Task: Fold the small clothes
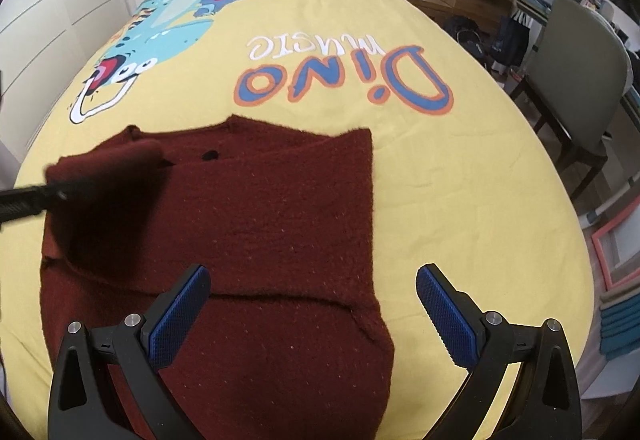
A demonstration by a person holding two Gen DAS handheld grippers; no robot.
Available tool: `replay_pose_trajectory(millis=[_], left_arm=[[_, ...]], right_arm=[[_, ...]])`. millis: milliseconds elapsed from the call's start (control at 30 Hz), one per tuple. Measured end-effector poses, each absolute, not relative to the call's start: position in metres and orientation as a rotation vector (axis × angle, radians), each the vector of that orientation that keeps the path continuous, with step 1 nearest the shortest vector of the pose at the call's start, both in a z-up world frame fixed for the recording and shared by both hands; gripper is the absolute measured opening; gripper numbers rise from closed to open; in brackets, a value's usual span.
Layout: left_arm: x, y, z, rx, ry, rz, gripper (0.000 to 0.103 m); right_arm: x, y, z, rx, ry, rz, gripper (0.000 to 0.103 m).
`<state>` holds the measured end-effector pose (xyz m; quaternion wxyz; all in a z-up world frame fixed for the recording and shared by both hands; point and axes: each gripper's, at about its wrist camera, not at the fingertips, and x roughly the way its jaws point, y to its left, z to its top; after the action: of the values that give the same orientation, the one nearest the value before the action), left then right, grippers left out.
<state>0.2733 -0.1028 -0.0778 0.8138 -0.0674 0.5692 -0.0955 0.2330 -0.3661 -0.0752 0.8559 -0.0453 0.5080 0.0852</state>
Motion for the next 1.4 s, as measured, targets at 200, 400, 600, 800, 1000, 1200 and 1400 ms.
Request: replay_pose_trajectory(millis=[200, 400, 600, 800, 1000, 1200, 1400], left_arm=[[0.270, -0.109, -0.129, -0.128, 1.320, -0.166, 0.013], [0.272, -0.112, -0.143, -0.109, 1.324, -0.156, 0.018], [0.281, -0.114, -0.141, -0.106, 1.337, -0.145, 0.059], [0.285, -0.113, -0.139, -0.096, 1.354, -0.155, 0.094], [0.280, -0.106, -0.133, -0.063, 1.356, -0.162, 0.102], [0.264, -0.086, -0.123, -0.038, 1.358, -0.168, 0.102], [0.238, -0.042, -0.117, 0.007, 1.386, -0.139, 0.102]], right_arm=[[0.230, -0.373, -0.090, -0.082, 1.107, 0.172, 0.103], [0.227, -0.376, -0.102, -0.059, 1.134, 0.170, 0.103], [0.225, -0.378, -0.106, -0.046, 1.143, 0.173, 0.103], [0.223, -0.384, -0.106, -0.025, 1.138, 0.174, 0.103], [0.222, -0.386, -0.107, -0.028, 1.141, 0.170, 0.103], [0.220, -0.390, -0.107, -0.020, 1.143, 0.166, 0.103], [0.220, -0.388, -0.109, -0.017, 1.148, 0.167, 0.103]])
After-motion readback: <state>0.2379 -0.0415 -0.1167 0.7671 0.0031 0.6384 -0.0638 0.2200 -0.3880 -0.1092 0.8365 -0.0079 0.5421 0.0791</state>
